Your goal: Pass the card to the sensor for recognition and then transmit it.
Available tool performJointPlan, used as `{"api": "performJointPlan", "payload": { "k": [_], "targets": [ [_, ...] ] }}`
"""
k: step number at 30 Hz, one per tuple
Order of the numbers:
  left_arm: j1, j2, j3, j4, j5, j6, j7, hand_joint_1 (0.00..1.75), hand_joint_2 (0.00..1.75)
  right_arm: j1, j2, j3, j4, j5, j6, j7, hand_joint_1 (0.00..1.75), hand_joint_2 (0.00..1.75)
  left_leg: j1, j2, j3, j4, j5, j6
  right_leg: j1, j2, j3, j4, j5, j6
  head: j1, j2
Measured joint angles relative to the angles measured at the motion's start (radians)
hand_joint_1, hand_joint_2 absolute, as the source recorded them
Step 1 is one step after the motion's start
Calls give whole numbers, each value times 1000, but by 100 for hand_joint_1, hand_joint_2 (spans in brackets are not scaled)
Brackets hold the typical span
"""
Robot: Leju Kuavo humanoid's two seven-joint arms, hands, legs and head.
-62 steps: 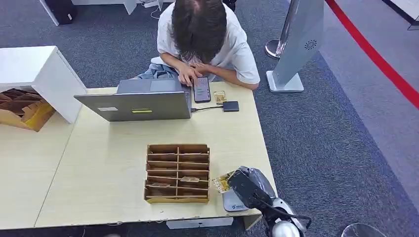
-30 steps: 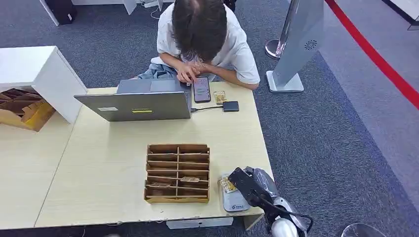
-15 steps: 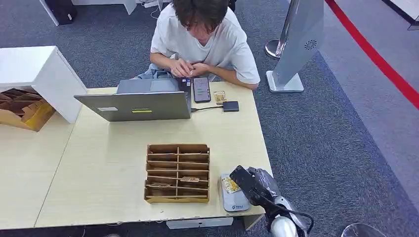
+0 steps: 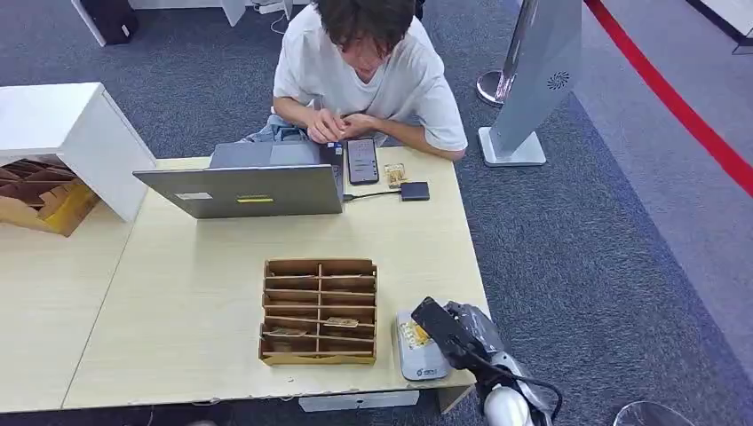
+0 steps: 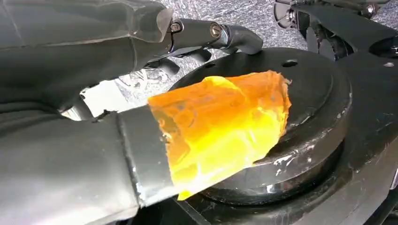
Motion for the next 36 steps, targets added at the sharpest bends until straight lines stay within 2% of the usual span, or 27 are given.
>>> {"api": "performJointPlan", "payload": {
  "k": [36],
  "targets": [
    [-1, -2, 0, 2, 22, 0, 8, 0, 0, -35, 22, -23, 55, 40, 4, 0, 175, 175, 0, 0, 1, 0, 0, 0, 0, 0, 1, 0, 0, 0, 0, 0]
  ]
}}
